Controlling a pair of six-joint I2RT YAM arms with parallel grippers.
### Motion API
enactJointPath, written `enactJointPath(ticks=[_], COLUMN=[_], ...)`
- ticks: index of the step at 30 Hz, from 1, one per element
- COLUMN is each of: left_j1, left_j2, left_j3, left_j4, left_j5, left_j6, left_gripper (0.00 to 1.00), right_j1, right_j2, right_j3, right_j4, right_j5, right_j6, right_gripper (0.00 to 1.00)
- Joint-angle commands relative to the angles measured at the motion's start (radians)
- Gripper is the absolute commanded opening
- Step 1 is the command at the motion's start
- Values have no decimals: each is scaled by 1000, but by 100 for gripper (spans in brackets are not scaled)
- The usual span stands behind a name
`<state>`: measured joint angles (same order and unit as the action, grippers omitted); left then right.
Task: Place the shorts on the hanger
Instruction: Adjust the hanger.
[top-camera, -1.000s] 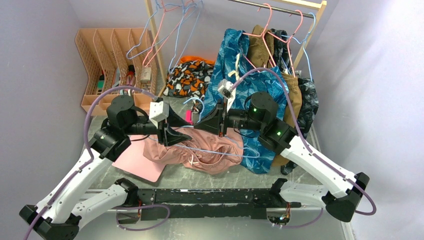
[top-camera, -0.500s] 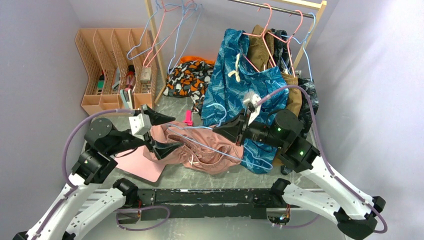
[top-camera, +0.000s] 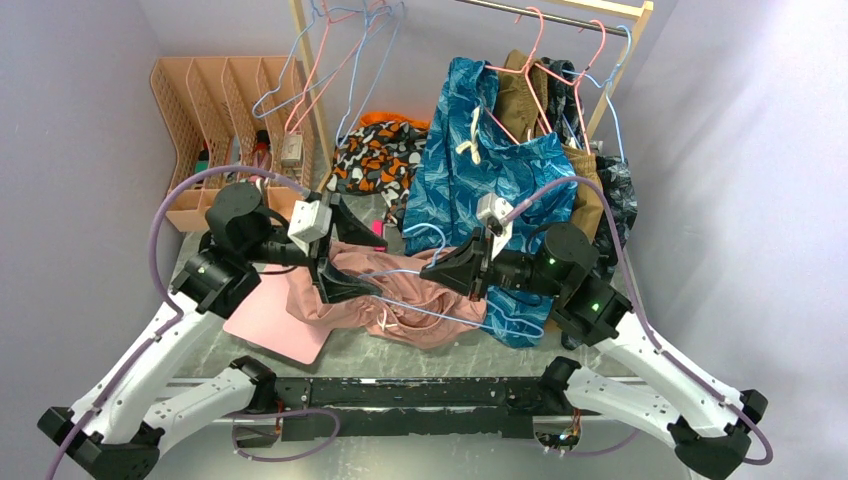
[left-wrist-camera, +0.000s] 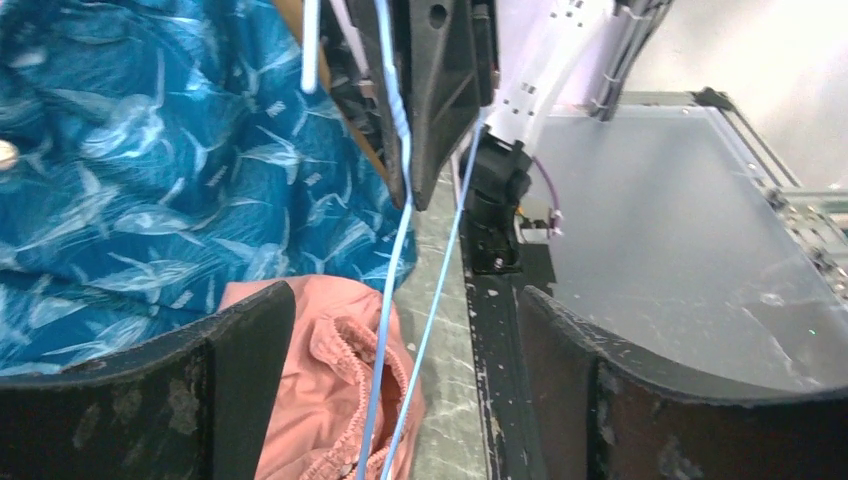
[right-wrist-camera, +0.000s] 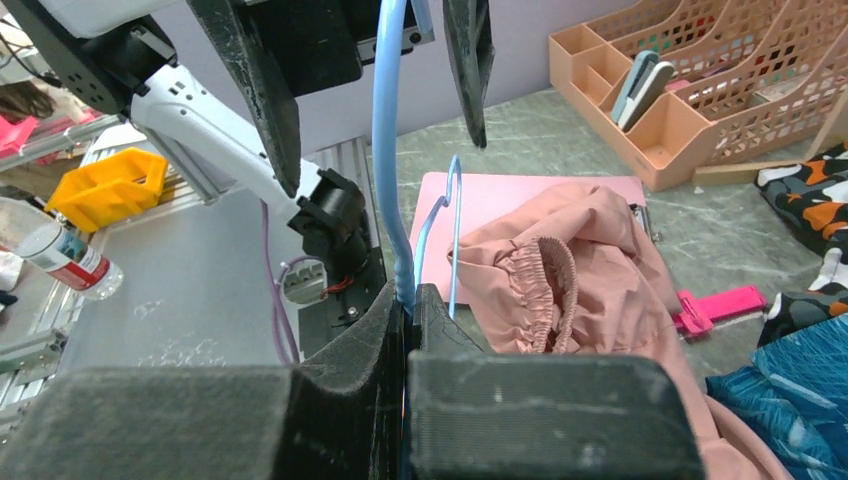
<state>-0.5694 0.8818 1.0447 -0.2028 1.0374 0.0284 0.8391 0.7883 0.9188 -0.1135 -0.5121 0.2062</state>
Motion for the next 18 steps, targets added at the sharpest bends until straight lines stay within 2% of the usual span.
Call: enactJointPath(ticks=[1, 18], left_j1=[-5, -59], left_j2=[22, 122], left_j3=[16, 5], left_j4=[-6, -74], left_j5=[136, 53], left_j6=[10, 108], left_gripper=[82, 61], right_j1=[-3, -3], right_j2=[9, 68], right_j3=[26, 69], right_j4=[57, 69], right_j5=[-41, -88], right_j6=[1, -12], right_gripper=[0, 0])
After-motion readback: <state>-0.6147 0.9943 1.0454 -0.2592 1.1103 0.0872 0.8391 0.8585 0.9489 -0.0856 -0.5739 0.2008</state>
